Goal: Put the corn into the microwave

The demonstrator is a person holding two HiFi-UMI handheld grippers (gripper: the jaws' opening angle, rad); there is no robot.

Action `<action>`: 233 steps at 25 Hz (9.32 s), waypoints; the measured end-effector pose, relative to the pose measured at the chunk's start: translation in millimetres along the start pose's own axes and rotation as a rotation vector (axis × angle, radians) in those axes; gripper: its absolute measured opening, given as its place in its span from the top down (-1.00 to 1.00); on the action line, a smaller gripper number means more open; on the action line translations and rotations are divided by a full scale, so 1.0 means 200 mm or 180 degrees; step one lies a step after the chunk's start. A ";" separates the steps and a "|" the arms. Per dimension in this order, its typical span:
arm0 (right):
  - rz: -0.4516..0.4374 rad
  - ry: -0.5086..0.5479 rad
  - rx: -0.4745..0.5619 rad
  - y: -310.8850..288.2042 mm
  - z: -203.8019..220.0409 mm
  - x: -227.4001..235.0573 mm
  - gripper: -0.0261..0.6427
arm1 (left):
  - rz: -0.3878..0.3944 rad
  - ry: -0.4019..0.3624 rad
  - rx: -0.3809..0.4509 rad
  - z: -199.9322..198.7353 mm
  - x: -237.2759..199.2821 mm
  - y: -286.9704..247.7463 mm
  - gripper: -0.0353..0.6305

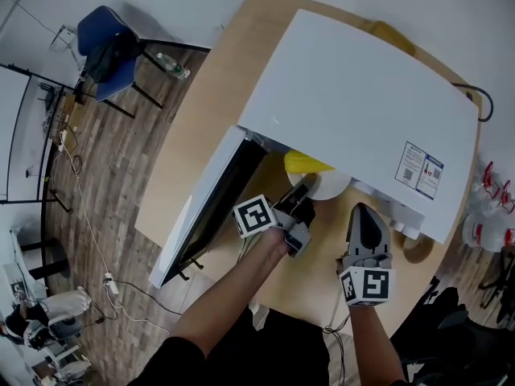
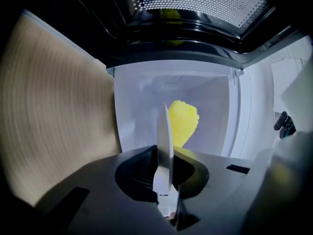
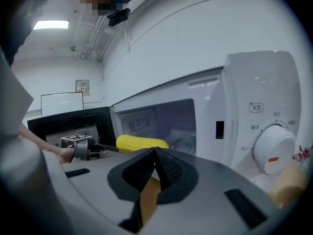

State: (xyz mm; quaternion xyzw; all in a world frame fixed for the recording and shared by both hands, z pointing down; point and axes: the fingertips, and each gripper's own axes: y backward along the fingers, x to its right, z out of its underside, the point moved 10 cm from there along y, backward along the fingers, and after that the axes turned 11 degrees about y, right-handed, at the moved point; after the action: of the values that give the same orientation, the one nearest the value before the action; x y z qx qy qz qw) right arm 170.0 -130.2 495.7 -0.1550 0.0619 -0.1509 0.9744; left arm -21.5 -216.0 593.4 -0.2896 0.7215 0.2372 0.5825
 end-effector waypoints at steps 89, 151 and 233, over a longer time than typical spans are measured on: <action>-0.0010 -0.0327 -0.0336 0.27 0.15 -0.03 0.74 | -0.1314 -0.2317 0.1296 -0.02 0.12 -0.27 0.38; -0.0058 -0.0374 -0.0363 0.47 0.11 -0.06 0.74 | -0.1963 -0.3358 0.0096 -0.08 0.14 -0.30 -0.18; 0.0231 0.0052 0.0228 1.92 -0.20 -1.27 0.74 | -0.0635 -0.4110 -0.0215 1.19 0.89 2.11 0.83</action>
State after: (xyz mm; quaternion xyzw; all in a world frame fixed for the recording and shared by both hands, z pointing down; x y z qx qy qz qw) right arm 29.1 286.4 353.8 -0.1164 0.0700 -0.1190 0.9836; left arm -174.9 224.9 371.0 -0.1726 0.1883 0.3308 0.9085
